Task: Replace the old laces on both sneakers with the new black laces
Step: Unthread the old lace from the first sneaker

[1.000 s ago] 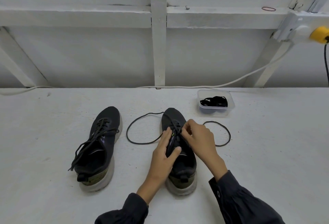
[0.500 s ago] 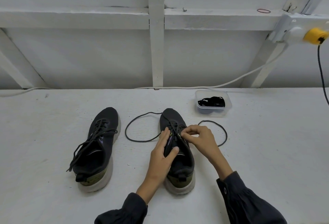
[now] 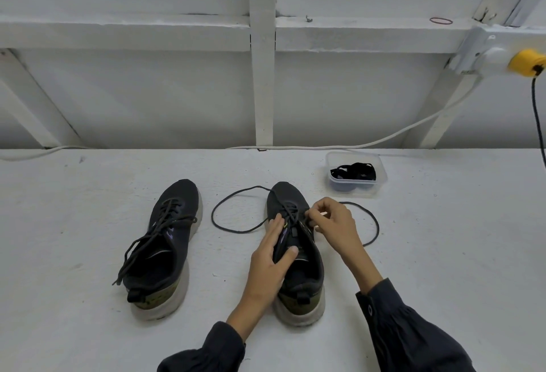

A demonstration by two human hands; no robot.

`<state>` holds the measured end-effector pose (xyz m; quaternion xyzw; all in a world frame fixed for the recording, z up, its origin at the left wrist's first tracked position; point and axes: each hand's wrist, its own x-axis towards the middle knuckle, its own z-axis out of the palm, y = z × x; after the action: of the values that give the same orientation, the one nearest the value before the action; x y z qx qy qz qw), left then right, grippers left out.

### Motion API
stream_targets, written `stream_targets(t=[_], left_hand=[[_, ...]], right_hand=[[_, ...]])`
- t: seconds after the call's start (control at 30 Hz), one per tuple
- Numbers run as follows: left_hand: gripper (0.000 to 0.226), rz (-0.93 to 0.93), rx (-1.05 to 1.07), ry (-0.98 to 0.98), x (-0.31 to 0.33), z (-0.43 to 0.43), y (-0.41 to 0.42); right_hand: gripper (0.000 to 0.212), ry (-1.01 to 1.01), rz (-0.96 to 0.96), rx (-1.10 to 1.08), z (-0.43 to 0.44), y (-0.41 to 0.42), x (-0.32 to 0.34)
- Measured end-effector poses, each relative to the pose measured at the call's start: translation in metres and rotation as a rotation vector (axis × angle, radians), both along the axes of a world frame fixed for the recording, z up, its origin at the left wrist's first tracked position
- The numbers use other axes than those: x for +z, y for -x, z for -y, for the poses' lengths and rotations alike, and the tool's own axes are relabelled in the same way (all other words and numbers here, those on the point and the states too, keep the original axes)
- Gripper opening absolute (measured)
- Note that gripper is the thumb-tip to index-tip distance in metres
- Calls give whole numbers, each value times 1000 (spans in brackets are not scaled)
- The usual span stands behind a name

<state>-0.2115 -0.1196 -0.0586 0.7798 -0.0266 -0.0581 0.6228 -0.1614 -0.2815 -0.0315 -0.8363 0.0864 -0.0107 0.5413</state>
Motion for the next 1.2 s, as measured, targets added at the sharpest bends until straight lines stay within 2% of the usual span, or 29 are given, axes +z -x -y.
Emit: stream_targets(t=[0.13, 0.3, 0.5, 0.63, 0.7, 0.8, 0.9, 0.97, 1.1, 1.2], left_hand=[[63, 7, 3, -3, -1, 0, -1], [63, 10, 3, -4, -4, 0, -1], [64, 1, -18, 11, -1, 0, -1], [63, 4, -1, 4, -1, 0, 0], [63, 1, 1, 7, -1, 0, 0], [64, -8, -4, 13, -1, 0, 0], [64, -16, -6, 15, -1, 0, 0], [64, -18, -4, 14, -1, -1, 1], [64, -12, -2, 8, -1, 0, 1], [63, -12, 2, 2, -1, -1, 1]], right_hand=[[8, -154, -12, -3, 1, 3, -1], [14, -132, -34, 107, 8, 4, 1], [10, -244, -3, -70, 12, -7, 15], [9, -216, -172, 177, 10, 1, 15], [11, -190, -165, 200, 9, 2, 13], [16, -189, -121, 123, 10, -3, 13], [13, -318, -10, -81, 14, -7, 17], [12, -363, -3, -122, 19, -7, 21], [15, -193, -209, 174, 18, 2, 18], [11, -159, -181, 232, 14, 5, 14]])
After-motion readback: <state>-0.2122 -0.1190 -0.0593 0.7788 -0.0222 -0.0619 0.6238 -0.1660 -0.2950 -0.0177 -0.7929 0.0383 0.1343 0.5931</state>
